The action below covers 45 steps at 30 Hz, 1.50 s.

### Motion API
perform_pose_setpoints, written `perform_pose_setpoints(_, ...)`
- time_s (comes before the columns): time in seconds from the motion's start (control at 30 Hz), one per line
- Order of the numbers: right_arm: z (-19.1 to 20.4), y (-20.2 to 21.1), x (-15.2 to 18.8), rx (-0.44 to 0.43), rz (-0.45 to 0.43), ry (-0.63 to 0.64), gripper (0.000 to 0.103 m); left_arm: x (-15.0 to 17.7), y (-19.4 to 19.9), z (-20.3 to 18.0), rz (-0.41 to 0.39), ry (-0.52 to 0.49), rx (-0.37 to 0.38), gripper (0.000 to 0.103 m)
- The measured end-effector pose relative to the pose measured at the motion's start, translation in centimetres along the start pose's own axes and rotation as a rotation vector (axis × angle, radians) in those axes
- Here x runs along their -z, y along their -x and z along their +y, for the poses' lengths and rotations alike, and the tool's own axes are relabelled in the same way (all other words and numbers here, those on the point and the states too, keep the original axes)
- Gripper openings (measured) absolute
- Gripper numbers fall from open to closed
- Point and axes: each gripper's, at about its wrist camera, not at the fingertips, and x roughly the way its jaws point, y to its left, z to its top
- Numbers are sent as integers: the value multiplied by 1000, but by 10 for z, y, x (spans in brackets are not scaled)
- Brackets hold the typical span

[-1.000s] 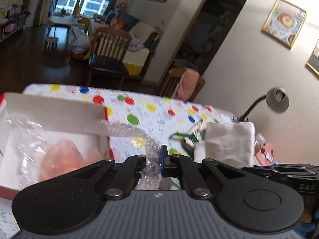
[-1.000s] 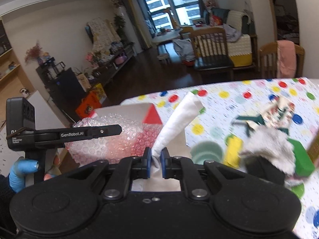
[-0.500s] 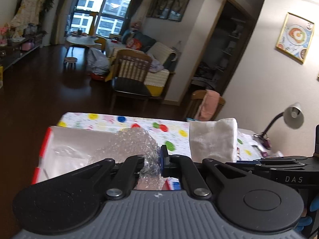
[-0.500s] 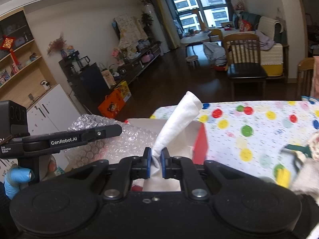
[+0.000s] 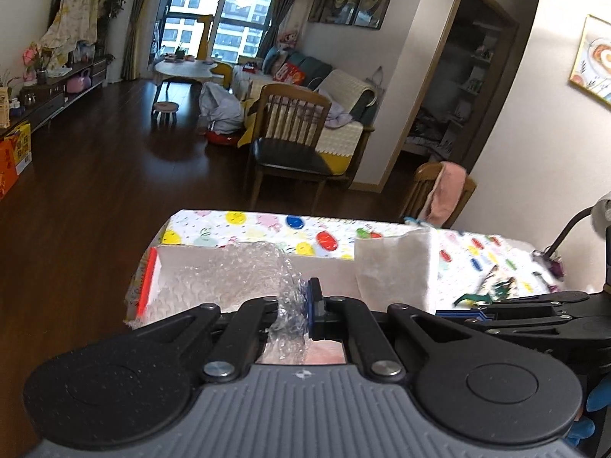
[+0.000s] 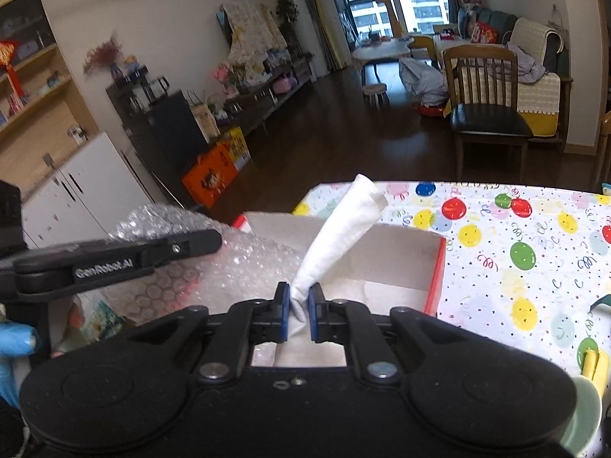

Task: Organize soft objects
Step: 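Lower the tissue and bubble wrap into the box and open the grippers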

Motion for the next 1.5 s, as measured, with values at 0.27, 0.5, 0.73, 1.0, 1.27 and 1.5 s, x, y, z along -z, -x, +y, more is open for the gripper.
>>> perform_pose_setpoints(0.27, 3, -43, 8, 53, 76, 1, 9, 13, -37, 12, 78, -27, -30, 3)
perform_pose_setpoints(0.5, 4, -64, 17, 89, 127, -6, 9, 27, -64, 19, 152, -61, -46, 3)
perform_pose_setpoints(0.73, 8, -78, 28, 109, 173, 15, 9, 37, -84, 24, 241, -55, -47, 3)
perform_pose_setpoints(1.0, 16, -87, 41, 120, 230, 49, 9, 48, -94, 25, 346, -73, -40, 3)
perform_pose_setpoints(1.27, 18, -84, 45, 119, 243, 53, 13, 53, -91, 25, 380, -51, -61, 5)
perform_pose_setpoints(1.5, 14, -73, 39, 103, 208, 40, 20, 52, -82, 23, 362, -53, -53, 5)
